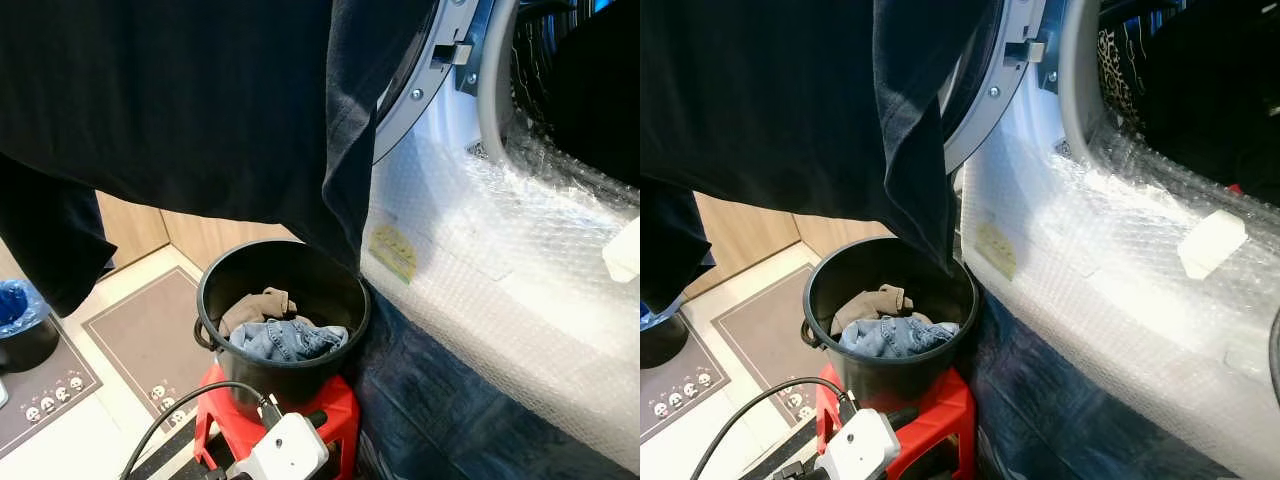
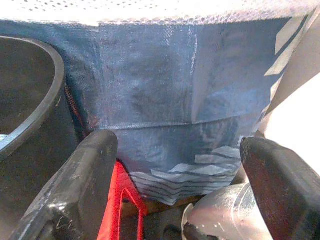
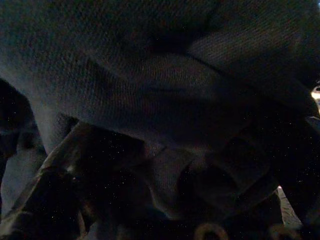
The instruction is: Clothes washing
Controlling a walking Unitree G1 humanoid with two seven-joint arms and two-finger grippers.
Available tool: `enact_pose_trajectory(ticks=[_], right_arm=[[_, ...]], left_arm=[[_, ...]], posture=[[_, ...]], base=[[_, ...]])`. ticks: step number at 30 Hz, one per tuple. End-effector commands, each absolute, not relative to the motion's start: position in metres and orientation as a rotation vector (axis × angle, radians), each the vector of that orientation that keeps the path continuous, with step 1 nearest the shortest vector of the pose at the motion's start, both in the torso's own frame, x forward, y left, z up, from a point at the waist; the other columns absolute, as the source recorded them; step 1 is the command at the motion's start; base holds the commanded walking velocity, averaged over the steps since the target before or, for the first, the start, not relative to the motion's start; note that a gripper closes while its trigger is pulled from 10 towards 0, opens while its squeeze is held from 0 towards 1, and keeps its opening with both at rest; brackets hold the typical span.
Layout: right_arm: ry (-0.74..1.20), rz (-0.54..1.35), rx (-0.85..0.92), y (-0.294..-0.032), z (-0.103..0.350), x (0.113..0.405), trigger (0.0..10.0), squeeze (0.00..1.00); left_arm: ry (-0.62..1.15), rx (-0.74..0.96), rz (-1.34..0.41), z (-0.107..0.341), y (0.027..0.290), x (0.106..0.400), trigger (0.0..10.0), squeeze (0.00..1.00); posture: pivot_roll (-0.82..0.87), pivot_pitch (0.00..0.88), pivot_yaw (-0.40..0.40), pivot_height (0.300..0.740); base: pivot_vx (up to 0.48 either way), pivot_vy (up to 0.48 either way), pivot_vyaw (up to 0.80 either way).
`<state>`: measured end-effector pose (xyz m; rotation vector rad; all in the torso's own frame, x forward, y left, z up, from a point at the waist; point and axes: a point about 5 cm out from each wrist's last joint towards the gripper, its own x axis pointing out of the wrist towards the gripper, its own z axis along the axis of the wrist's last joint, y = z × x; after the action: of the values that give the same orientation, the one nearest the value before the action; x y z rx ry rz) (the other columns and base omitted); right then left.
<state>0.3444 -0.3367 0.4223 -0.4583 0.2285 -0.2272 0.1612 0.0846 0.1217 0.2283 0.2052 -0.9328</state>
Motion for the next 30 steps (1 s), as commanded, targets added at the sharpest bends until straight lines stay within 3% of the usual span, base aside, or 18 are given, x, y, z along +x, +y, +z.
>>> enact_pose_trajectory(ticks=[1, 7, 8, 9, 10, 21, 30], right_arm=[[0.219, -0.246, -0.46, -0.344, 0.43, 0.335, 10.0, 1.0], [0.161, -0.106, -0.464, -0.339, 0.433, 0.325, 10.0, 1.0], [0.158, -0.058, -0.464, -0.338, 0.432, 0.321, 10.0, 0.96], [0.146, -0.021, -0.468, -0.336, 0.432, 0.318, 10.0, 0.58], [0.145, 0.025, -0.474, -0.334, 0.43, 0.313, 10.0, 0.0], [0.012, 0.208, -0.522, -0.315, 0.42, 0.272, 10.0, 0.0], [-0.182, 0.442, -0.369, -0.288, 0.406, 0.245, 10.0, 0.0]], left_arm=[[0.209, 0.229, -0.954, 0.119, 0.084, 0.162, 10.0, 0.0], [0.204, 0.239, -0.961, 0.119, 0.085, 0.164, 10.0, 0.0], [0.204, 0.242, -0.962, 0.119, 0.085, 0.165, 10.0, 0.0], [0.204, 0.243, -0.962, 0.119, 0.086, 0.165, 10.0, 0.0], [0.205, 0.244, -0.963, 0.119, 0.086, 0.166, 10.0, 0.0], [0.197, 0.269, -0.985, 0.119, 0.091, 0.173, 10.0, 0.0], [0.16, 0.309, -0.971, 0.121, 0.093, 0.183, 10.0, 0.0]], posture=[[-0.09, 0.041, -0.076, 0.74], [-0.1, 0.035, -0.066, 0.74], [-0.1, 0.033, -0.062, 0.74], [-0.1, 0.033, -0.058, 0.74], [-0.1, 0.033, -0.058, 0.74], [-0.12, 0.009, -0.029, 0.74], [-0.12, 0.003, -0.01, 0.74]], base=[[0.0, 0.0, 0.0], [0.0, 0.0, 0.0], [0.0, 0.0, 0.0], [0.0, 0.0, 0.0], [0.0, 0.0, 0.0], [0.0, 0.0, 0.0], [0.0, 0.0, 0.0]])
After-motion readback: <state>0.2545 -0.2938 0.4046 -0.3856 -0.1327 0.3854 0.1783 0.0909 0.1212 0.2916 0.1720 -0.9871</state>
